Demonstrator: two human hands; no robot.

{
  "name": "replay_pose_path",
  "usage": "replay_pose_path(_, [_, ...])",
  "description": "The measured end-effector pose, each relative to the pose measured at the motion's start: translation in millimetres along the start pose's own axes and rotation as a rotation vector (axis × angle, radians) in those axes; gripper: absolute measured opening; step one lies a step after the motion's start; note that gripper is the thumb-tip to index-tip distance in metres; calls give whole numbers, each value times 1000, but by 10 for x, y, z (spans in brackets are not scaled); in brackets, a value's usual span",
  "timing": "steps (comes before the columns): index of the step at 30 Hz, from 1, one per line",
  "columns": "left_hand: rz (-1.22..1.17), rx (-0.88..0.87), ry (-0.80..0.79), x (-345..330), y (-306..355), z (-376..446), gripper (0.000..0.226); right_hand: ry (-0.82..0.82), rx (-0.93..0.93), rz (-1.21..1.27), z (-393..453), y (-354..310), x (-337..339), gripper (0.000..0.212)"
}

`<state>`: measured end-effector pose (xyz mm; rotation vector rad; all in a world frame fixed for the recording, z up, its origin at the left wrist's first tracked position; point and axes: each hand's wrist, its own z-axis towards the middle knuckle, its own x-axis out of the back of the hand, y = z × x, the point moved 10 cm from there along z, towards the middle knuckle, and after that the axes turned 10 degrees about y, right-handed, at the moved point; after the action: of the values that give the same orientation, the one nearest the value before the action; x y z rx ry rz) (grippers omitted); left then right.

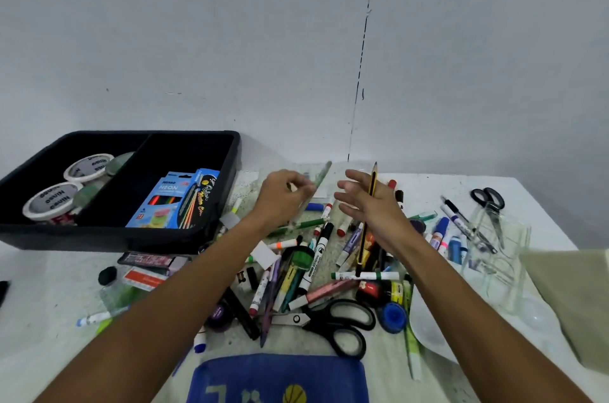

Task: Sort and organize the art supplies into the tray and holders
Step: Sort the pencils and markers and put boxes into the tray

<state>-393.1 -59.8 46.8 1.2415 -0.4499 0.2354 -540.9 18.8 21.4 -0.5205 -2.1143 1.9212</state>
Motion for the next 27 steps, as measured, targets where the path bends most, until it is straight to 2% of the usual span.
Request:
replay_pose_path(2, [-241,118,-29,-33,127,-1,11,-106,-32,-3,-38,28,-189,43])
replay_pose_path(4, [-405,234,-101,-155,190,-55,9,-197,-45,27,-95,20,-377,34])
replay_pose_path(7, [-462,275,-114,-237,211,-75,9,-181,-32,45,-89,-1,-438,19])
replay_pose_path(10, [-288,194,-52,-128,67,8,8,-105,-79,91,-10,47,-301,19])
replay_pose_path(14, [432,-128,-134,-148,-242,-3,11,-39,-127,218,54,39,-59,22])
replay_pose_path(17, [708,-185,-228,-259,-510,-72,20,1,-108,244,58,4,66,15])
replay_pose_path(20, [772,-198,-263,-351,-604,-88,21,25,-74,198,39,8,137,20])
replay_pose_path(23, [735,-206,-229,-363,-580,-68,15,21,-91,194,-4,20,175,19])
replay_pose_path(27, [548,-210,-132,-274,-460,-42,12,94,-38,131,-15,3,278,22])
